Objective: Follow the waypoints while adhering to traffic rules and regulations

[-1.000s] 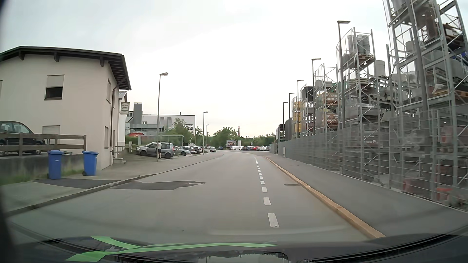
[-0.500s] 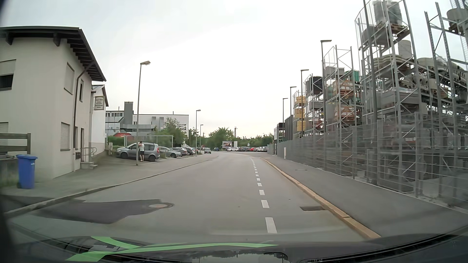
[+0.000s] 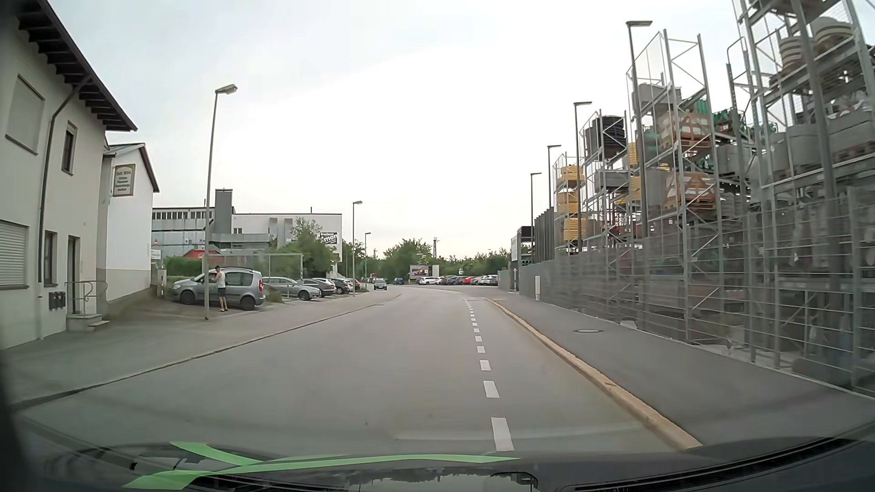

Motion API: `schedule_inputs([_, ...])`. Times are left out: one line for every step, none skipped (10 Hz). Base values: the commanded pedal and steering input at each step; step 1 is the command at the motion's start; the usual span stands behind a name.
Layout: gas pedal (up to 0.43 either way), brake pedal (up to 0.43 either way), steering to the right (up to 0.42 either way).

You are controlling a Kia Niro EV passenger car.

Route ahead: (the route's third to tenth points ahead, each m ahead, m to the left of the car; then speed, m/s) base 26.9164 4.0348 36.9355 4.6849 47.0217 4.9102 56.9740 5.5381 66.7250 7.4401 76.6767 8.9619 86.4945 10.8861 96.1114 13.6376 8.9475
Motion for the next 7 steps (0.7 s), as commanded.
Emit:
schedule_inputs([0.087,0.000,-0.004])
schedule_inputs([0.087,0.000,-0.007])
schedule_inputs([0.087,0.000,-0.010])
schedule_inputs([0.087,0.000,-0.011])
schedule_inputs([0.087,0.000,-0.011])
schedule_inputs([0.087,0.000,-0.011])
schedule_inputs([0.087,0.000,-0.010])
